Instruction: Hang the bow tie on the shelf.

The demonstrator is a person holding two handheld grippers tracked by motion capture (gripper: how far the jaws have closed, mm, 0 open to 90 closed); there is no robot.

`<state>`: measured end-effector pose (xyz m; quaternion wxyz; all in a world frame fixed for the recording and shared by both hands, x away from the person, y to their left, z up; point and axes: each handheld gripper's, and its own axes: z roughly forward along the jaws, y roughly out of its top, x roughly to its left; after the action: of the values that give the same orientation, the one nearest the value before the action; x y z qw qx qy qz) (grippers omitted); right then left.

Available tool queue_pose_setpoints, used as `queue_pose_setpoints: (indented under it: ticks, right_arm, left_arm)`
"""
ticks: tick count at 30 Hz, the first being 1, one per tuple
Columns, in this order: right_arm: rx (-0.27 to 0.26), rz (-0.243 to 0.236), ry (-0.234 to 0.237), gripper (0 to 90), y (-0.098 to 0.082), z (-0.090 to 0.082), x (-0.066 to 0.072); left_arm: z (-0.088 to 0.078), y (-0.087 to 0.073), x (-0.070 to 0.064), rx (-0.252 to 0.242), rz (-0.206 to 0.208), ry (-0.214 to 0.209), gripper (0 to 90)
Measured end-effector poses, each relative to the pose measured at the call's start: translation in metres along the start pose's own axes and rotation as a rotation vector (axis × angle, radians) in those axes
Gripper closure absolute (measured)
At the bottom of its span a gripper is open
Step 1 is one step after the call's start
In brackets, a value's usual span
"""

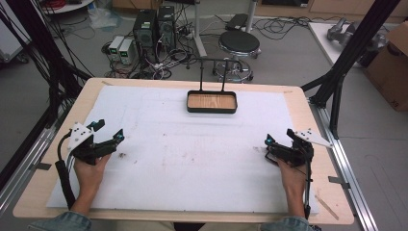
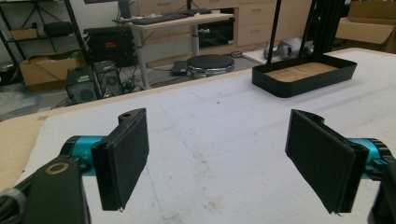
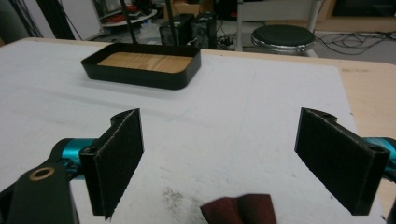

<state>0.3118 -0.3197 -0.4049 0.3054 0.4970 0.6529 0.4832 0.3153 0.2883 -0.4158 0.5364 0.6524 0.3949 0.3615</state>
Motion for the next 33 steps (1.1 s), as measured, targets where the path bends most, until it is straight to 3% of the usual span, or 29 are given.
queue_pose_setpoints:
  ticks: [6,16,18,29,33]
  right_arm:
    - [0.054,0.021,-0.033,16.5,-0.008,-0.006,-0.015]
    - [0.169,0.036,-0.022,26.0,-0.022,-0.013,-0.036]
    - [0.179,0.045,-0.015,27.2,-0.024,-0.013,-0.037]
    - [0.298,-0.01,0.03,41.2,-0.031,0.0,-0.035]
    - [0.336,-0.024,0.037,50.3,-0.034,0.003,-0.036]
  left_arm:
    - [0.004,0.002,-0.002,-0.025,-0.003,-0.002,22.4]
    - [0.006,0.002,0.001,-0.061,-0.027,0.018,23.5]
    - [0.006,0.002,0.002,-0.064,-0.03,0.023,23.3]
    - [0.005,0.001,0.002,-0.057,-0.028,0.028,22.6]
    - [0.005,0.001,0.003,-0.057,-0.026,0.027,22.7]
